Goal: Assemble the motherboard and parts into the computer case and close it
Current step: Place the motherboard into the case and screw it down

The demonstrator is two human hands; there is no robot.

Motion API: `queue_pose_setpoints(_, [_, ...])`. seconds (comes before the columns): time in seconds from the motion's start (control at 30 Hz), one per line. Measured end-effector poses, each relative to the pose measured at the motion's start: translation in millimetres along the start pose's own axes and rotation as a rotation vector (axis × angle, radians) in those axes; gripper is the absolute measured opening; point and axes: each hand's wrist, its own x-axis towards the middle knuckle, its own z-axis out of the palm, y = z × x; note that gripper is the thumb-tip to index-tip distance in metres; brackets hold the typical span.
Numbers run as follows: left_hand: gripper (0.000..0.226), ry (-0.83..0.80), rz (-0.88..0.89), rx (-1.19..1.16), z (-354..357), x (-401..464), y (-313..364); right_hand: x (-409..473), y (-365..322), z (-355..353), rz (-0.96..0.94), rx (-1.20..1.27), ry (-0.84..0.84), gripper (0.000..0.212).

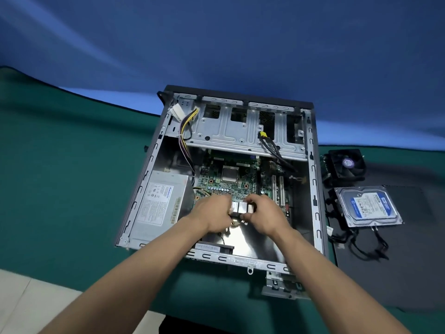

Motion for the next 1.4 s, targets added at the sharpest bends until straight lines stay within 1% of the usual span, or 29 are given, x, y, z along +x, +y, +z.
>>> queue_pose_setpoints(0.07, [0.022,0.044,-0.036,-0.086,-2,-2,-4,0,0,0,0.001,0.004,0.000,0.043])
queue_pose_setpoints(0.1, [0.027,0.042,-0.050,-0.082,-2,-3,-5,0,0,0,-0.001,0.006,-0.002,0.044])
queue_pose_setpoints(0.2, [0.044,0.007,-0.069,0.041,1,-4,-6,-1,0,-1,-0.002,0.009,-0.004,0.046])
queue_pose_setpoints(0.27, [0.050,-0.016,-0.061,0.123,4,-2,-4,-2,0,-1,-0.005,0.003,-0.003,0.045])
queue_pose_setpoints(0.37, [0.043,-0.038,-0.038,0.238,4,3,-1,-2,0,-1,-0.011,-0.007,-0.005,0.045])
queue_pose_setpoints(0.47, [0.032,-0.058,-0.063,0.281,3,4,0,-2,-1,0,-0.015,-0.036,-0.016,0.045])
queue_pose_setpoints(0.53, [0.022,-0.069,-0.091,0.243,2,5,-2,-3,-2,-1,-0.018,-0.040,-0.024,0.045])
queue_pose_setpoints(0.57, [0.016,-0.053,-0.105,0.189,1,5,-3,-5,-2,-2,-0.020,-0.040,-0.026,0.045])
queue_pose_setpoints(0.63, [0.006,0.035,-0.139,0.008,-2,3,-5,-6,-6,-4,-0.021,-0.039,-0.020,0.045])
queue_pose_setpoints(0.7, [0.021,0.131,-0.176,-0.194,-4,3,-5,-7,-8,-7,-0.014,-0.067,-0.010,0.043])
queue_pose_setpoints(0.77, [0.025,0.185,-0.189,-0.292,-3,3,-4,-11,-8,-11,-0.012,-0.152,-0.046,0.038])
queue_pose_setpoints(0.83, [0.021,0.201,-0.187,-0.317,-3,3,-3,-16,-7,-12,-0.038,-0.227,-0.146,0.033])
queue_pose_setpoints(0.93, [0.018,0.184,-0.180,-0.300,-3,5,-3,-22,-7,-4,-0.072,-0.240,-0.281,0.027])
queue_pose_setpoints(1.0, [0.019,0.153,-0.177,-0.270,-3,6,-3,-22,-8,1,-0.077,-0.236,-0.331,0.024])
queue_pose_setpoints(1.07, [0.017,0.132,-0.182,-0.252,-2,7,-4,-19,-7,3,-0.068,-0.216,-0.372,0.026])
queue_pose_setpoints(1.13, [0.016,0.120,-0.188,-0.239,-1,8,-4,-16,-2,4,-0.010,-0.143,-0.385,0.021])
queue_pose_setpoints(1.2, [0.015,0.110,-0.191,-0.231,0,10,-4,-14,0,3,0.062,-0.069,-0.336,0.015])
queue_pose_setpoints(1.23, [0.014,0.108,-0.193,-0.233,0,11,-4,-12,1,1,0.087,-0.085,-0.266,0.018])
queue_pose_setpoints(1.33, [0.016,0.120,-0.196,-0.246,2,16,-5,-7,1,-6,0.180,-0.262,0.025,0.041])
queue_pose_setpoints(1.37, [0.019,0.122,-0.192,-0.248,2,17,-5,-5,1,-8,0.214,-0.285,0.074,0.045])
queue_pose_setpoints(1.4, [0.022,0.125,-0.186,-0.251,2,18,-5,-4,2,-8,0.238,-0.302,0.087,0.046])
